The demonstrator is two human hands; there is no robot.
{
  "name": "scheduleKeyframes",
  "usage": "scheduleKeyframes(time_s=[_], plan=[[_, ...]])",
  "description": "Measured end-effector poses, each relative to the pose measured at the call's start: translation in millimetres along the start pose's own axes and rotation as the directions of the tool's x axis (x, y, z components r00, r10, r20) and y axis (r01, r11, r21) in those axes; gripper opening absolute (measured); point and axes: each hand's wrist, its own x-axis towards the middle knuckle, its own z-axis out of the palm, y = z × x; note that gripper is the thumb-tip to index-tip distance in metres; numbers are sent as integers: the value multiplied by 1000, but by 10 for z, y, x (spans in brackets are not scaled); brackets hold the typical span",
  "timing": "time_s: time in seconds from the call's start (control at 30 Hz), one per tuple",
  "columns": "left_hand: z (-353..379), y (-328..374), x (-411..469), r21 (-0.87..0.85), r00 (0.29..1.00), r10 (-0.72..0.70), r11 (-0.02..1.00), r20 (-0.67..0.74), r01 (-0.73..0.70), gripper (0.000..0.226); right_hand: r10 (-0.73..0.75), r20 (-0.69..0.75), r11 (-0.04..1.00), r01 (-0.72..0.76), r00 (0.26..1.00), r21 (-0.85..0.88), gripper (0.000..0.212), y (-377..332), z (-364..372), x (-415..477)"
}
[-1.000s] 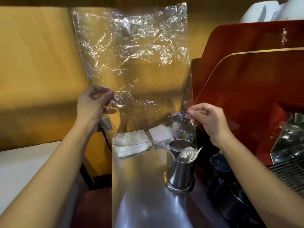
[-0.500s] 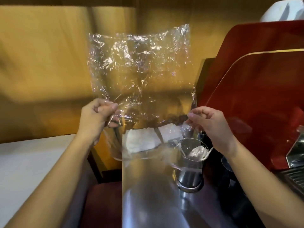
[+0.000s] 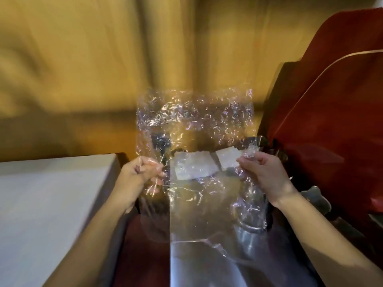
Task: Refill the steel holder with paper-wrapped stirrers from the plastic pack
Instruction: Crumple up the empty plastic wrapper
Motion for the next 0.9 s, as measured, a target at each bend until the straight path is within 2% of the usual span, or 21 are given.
scheduleKeyframes(time_s=[0.1,0.23,0.3,0.5,0.6,0.73,0.8,0.9], plan=[[-50,-104,-124,-8,1000,-24,1000,-8,24,21,89,-6,996,-89,996,19,4,81,9,-81],[-176,-300,-268,44,995,-46,998,-88,50,51,152,-23,988,-153,988,-35,6,229,-29,-221],[-202,-410,-342,75,993,-48,996,-105,56,57,152,0,985,-151,988,-78,9,315,-28,-298],[-228,-590,-474,18,985,-165,986,-57,166,22,211,51,970,-202,976,-133,13,501,-75,-369],[-266,-618,-511,-27,981,-186,982,-47,185,22,233,84,965,-220,969,-140,16,580,-107,-381],[-318,-639,-540,-27,986,-166,986,-23,165,13,321,113,947,-317,940,-50,18,665,-158,-373],[-338,-664,-548,-24,988,-155,988,-25,154,16,374,140,926,-376,917,-10,12,699,-170,-372],[-336,-694,-560,-6,988,-141,990,-60,141,25,429,209,896,-443,879,25,17,756,-200,-372]])
